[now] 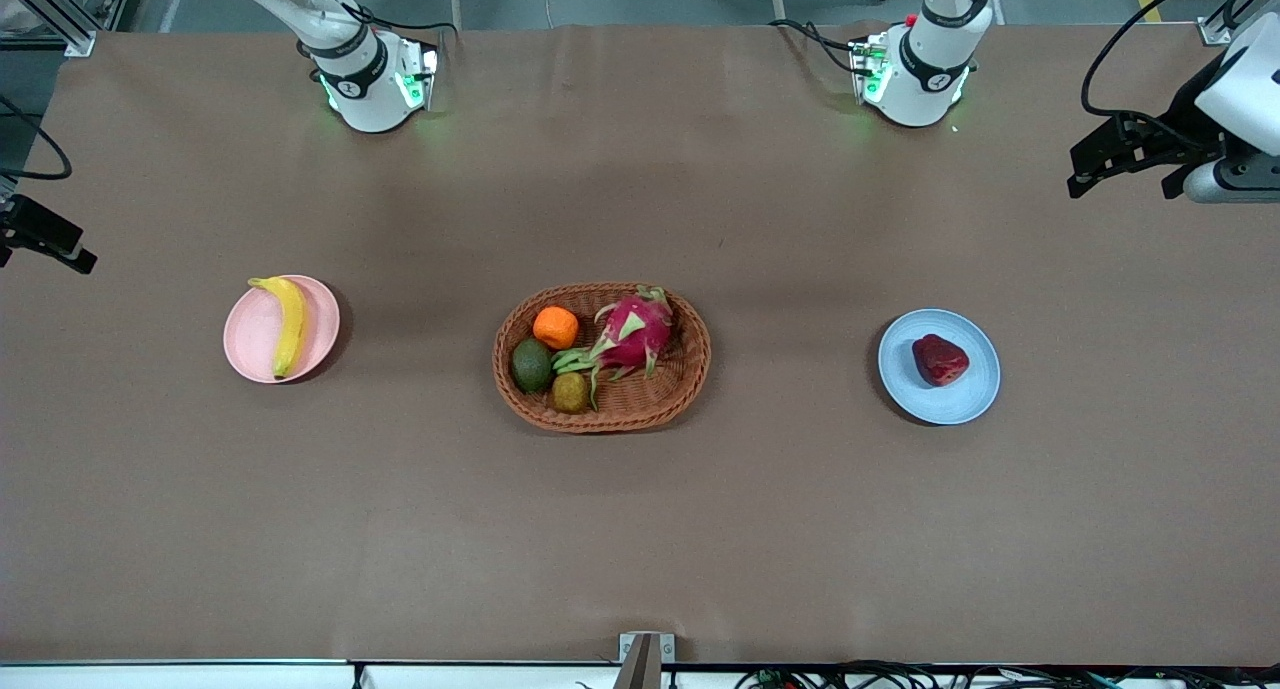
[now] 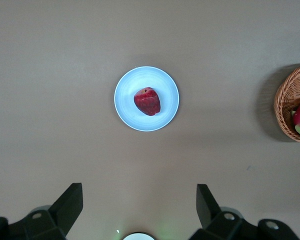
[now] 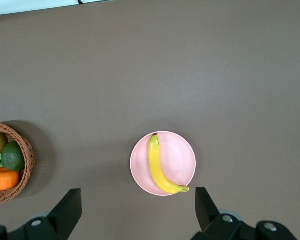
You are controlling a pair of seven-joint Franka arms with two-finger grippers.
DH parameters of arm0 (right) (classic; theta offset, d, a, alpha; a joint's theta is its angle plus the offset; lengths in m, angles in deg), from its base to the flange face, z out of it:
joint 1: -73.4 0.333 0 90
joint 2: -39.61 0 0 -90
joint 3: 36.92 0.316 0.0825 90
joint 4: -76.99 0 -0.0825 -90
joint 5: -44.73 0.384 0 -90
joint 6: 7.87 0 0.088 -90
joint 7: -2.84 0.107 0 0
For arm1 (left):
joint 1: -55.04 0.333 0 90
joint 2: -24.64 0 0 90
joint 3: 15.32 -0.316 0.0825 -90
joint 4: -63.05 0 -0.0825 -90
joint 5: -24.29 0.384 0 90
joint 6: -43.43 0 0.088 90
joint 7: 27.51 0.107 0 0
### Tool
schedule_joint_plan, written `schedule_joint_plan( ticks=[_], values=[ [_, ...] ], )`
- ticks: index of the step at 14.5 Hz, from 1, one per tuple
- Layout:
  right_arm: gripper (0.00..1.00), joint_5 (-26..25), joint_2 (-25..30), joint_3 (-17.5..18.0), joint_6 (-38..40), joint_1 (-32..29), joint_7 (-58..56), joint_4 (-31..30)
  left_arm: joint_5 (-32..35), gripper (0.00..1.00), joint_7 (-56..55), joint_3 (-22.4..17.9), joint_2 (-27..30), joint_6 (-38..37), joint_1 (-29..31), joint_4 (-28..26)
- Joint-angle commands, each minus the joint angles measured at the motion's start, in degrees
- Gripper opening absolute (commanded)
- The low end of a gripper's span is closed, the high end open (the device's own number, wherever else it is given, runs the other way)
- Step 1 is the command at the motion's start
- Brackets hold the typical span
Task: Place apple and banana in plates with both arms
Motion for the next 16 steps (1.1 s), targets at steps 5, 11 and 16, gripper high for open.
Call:
schedule_joint_plan(
  ticks=[5,11,16],
  values=[
    [1.00,-1.15,2.50,-3.01,-0.90,3.39,1.21,-2.08,3.40,1.00,-1.81,2.44,2.29,-0.21,0.31,-1.81],
    [1.00,-1.15,3.56,-2.85,-0.99,3.58,1.21,-3.48,3.40,1.00,-1.20,2.35,0.62,-0.21,0.23,-0.23],
    [1.00,-1.15,7.43,-2.14,-1.87,3.76,1.21,-8.85,3.40,1.00,-1.29,2.35,0.27,-0.21,0.31,0.04]
  ],
)
